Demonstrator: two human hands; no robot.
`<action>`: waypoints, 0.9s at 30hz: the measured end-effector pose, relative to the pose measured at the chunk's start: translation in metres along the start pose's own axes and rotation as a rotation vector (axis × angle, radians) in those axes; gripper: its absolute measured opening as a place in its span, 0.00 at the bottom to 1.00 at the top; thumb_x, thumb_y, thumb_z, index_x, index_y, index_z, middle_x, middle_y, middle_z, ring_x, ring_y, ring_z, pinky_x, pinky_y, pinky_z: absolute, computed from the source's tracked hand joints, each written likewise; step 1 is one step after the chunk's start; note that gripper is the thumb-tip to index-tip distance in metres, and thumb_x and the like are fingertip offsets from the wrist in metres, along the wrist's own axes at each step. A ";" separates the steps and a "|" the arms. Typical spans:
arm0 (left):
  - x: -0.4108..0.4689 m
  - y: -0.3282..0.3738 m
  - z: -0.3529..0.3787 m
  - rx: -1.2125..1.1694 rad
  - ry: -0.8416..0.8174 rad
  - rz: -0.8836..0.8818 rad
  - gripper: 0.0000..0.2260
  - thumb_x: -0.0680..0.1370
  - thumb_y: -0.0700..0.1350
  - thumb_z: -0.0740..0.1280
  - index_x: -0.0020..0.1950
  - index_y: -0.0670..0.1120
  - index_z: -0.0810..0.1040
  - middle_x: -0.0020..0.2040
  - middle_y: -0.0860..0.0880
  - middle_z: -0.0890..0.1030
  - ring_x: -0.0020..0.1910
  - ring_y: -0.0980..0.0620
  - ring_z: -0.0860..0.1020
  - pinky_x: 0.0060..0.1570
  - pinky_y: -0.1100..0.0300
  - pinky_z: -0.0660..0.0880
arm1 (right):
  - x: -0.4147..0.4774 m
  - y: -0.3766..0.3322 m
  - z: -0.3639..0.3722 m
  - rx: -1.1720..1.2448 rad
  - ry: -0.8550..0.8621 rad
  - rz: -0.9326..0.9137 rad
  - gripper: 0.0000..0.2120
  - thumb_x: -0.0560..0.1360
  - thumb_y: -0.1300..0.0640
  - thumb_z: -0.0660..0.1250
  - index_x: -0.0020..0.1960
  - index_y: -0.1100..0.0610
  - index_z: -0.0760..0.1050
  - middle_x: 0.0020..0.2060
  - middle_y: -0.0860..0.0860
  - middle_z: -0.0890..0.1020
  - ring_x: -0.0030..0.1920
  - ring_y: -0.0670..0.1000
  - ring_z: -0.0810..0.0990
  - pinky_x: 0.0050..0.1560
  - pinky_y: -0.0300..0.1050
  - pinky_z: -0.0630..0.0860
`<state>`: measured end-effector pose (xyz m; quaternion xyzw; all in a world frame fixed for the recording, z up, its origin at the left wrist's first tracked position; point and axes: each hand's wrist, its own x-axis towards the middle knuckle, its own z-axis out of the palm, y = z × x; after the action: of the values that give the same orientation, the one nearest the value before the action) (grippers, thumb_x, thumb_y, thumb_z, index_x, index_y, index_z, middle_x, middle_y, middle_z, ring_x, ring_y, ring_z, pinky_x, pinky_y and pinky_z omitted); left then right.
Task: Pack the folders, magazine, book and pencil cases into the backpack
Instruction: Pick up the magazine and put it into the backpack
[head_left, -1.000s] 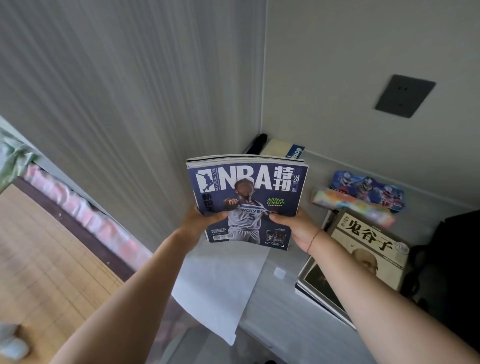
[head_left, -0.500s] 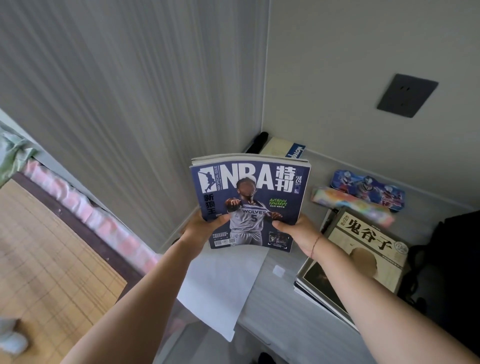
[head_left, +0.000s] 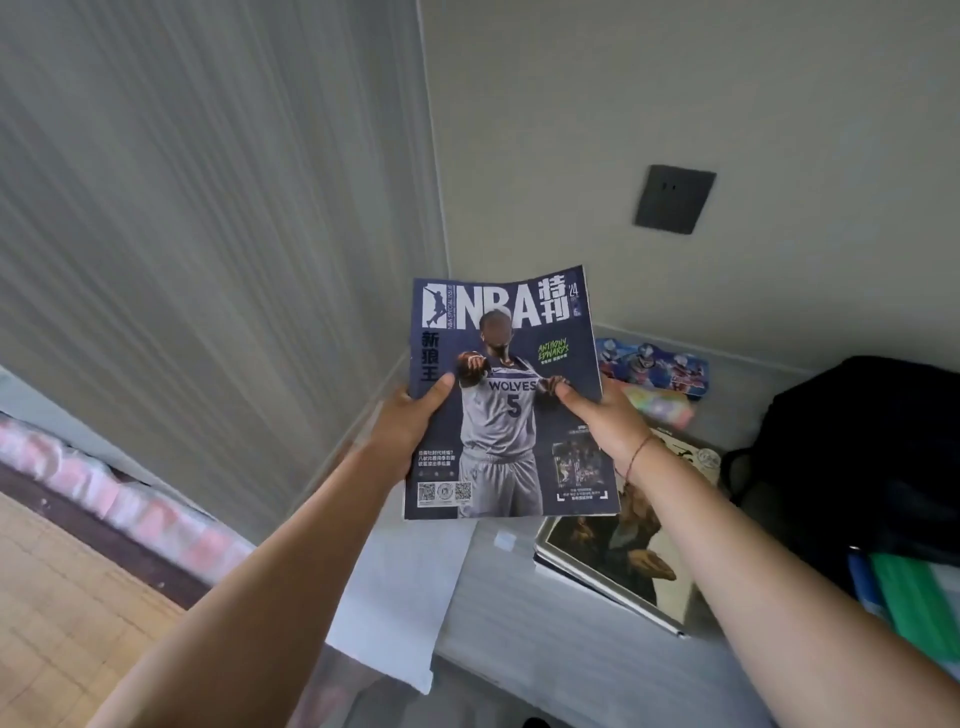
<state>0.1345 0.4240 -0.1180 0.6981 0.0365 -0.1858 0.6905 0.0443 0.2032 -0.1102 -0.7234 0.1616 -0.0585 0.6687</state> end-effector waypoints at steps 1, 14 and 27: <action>-0.003 0.001 0.012 0.009 -0.018 -0.025 0.10 0.71 0.53 0.73 0.47 0.49 0.81 0.40 0.48 0.86 0.37 0.48 0.85 0.34 0.58 0.79 | -0.005 0.000 -0.011 0.021 0.026 0.008 0.05 0.76 0.53 0.66 0.49 0.43 0.77 0.45 0.42 0.83 0.44 0.42 0.83 0.43 0.36 0.78; -0.101 -0.033 0.202 0.120 -0.272 -0.105 0.16 0.71 0.54 0.73 0.53 0.46 0.81 0.46 0.44 0.85 0.43 0.43 0.84 0.46 0.51 0.81 | -0.157 0.026 -0.193 0.071 0.315 0.063 0.10 0.76 0.52 0.67 0.58 0.47 0.75 0.47 0.40 0.82 0.45 0.36 0.80 0.39 0.28 0.73; -0.263 -0.123 0.358 0.189 -0.378 -0.247 0.12 0.71 0.55 0.73 0.48 0.49 0.80 0.45 0.46 0.85 0.44 0.45 0.83 0.48 0.52 0.80 | -0.346 0.092 -0.350 0.244 0.419 0.284 0.14 0.77 0.61 0.64 0.62 0.51 0.73 0.50 0.54 0.84 0.50 0.57 0.82 0.54 0.53 0.77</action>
<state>-0.2226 0.1338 -0.1448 0.7028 -0.0259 -0.3987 0.5887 -0.4004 -0.0255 -0.1213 -0.5799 0.3878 -0.1315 0.7043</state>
